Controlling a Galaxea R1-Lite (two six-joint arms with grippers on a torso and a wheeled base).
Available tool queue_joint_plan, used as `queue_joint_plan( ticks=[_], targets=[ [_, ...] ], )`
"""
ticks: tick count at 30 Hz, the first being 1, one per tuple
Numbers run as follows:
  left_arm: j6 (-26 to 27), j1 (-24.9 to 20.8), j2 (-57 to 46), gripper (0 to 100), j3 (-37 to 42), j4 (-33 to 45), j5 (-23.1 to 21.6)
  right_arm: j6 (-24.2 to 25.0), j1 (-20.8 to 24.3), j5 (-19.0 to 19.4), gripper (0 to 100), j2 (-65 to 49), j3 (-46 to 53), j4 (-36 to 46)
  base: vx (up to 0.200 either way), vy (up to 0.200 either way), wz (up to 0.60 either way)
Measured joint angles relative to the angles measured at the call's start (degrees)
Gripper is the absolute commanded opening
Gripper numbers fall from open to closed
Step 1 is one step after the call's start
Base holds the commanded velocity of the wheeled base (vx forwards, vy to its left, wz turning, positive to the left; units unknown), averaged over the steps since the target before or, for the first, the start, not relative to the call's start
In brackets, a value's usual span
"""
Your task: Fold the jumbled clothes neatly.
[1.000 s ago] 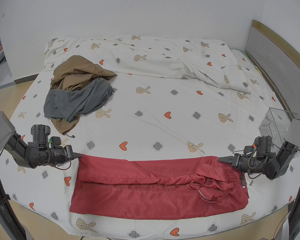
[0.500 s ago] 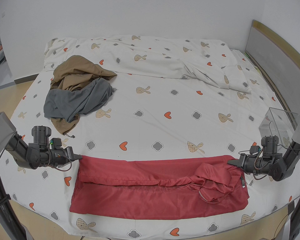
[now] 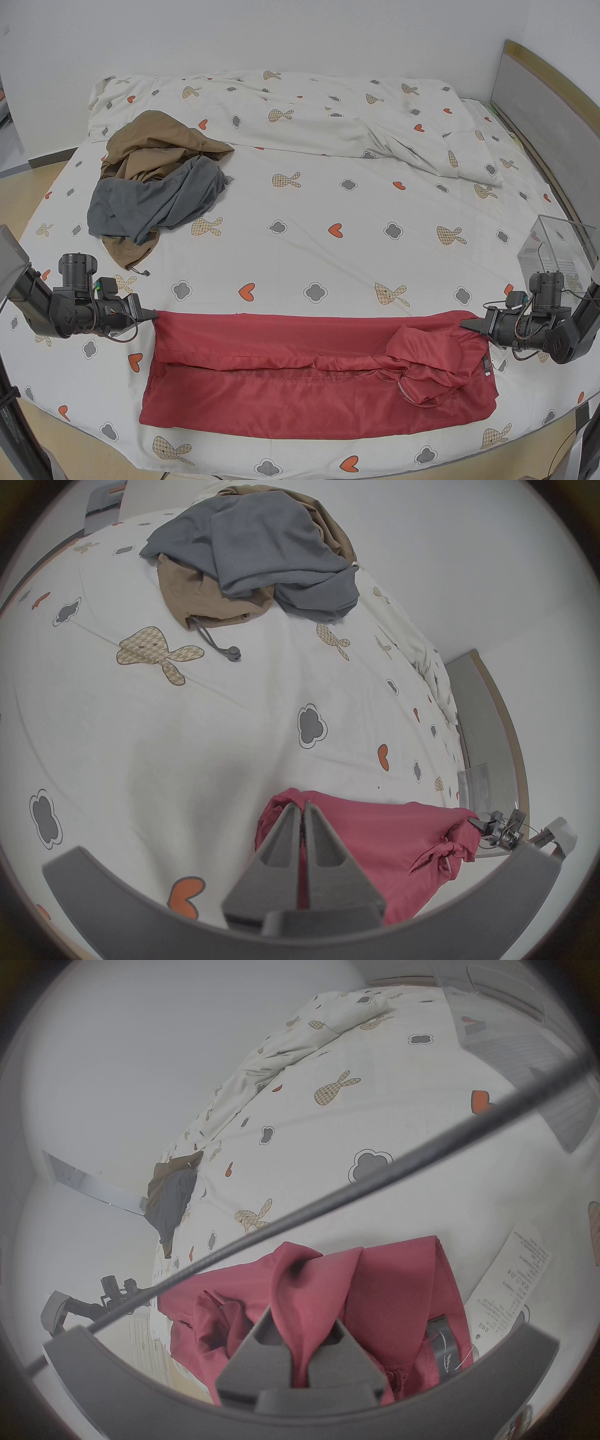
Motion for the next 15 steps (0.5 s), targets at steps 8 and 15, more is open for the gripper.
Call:
queue_joint_plan(
  ticks=[8,15],
  targets=[
    [-0.02,-0.48,0.32,0,0.48,-0.11,0.02,0.11,0.10,0.04,0,0.02,0.11,0.10,0.000,0.000,0.00],
    [0.00,-1.33,-0.10,100,0.69,0.39,1.15,0.22,0.46,0.09,100,-0.15,0.33,0.13,0.000,0.000,0.00]
  ],
)
